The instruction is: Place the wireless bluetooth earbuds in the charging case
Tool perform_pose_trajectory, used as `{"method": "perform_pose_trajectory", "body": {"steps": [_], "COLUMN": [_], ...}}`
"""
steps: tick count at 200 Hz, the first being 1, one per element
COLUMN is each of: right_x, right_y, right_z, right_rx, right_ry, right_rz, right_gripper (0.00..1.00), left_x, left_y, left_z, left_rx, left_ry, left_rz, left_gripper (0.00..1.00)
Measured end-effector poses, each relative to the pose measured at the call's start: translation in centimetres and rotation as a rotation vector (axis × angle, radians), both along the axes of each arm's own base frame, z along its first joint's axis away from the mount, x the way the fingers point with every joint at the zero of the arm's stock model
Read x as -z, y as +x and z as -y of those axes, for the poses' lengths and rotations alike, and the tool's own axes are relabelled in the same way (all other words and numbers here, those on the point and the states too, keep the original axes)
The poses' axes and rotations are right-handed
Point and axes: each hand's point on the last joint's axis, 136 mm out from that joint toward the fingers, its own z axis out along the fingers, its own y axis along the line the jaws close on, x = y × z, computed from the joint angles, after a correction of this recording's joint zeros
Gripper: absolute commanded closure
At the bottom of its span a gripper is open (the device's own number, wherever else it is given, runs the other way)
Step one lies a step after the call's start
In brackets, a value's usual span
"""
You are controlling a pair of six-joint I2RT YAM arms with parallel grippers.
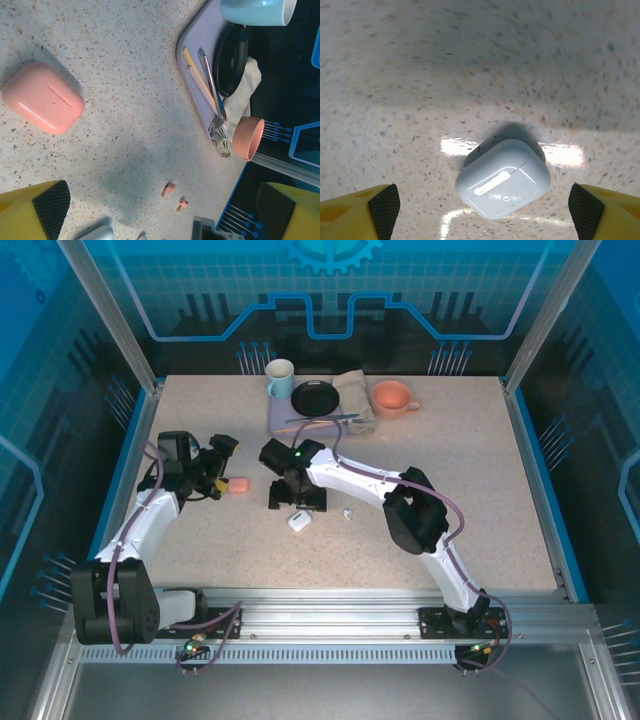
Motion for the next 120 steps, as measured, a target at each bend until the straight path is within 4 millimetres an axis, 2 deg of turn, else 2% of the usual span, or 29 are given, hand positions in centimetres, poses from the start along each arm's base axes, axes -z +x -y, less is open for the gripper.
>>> {"method": "perform_pose_trajectory", "body": {"steps": [20,58,82,120], "right_x": [-0.3,2.2,2.8,2.9], "right_y": [0.1,-1.3,-1.3,-1.2], "right_z": [-0.1,1.4,2.0,1.7], "right_rx": [-0.207,-0.560,-0.653,-0.707], "right_ry": [-0.056,-0.196,-0.231,-0.228], "right_rz": [0.079,0.099,0.101,0.113], "right_gripper": [0.07,0.09,0.09,0.12], "left_x": [0.0,-0.3,-0.4,-0.2], "left_y": [-0.1,0.2,0.2,0.0], "left_z": [0.0,0.0,0.0,0.0], "left_rx": [0.013,0.029,0.037,0.039], "left_ry": [0.003,0.003,0.010,0.011], "left_rz": [0.002,0.009,0.013,0.001], "left_gripper": [0.01,0.01,0.01,0.01]}}
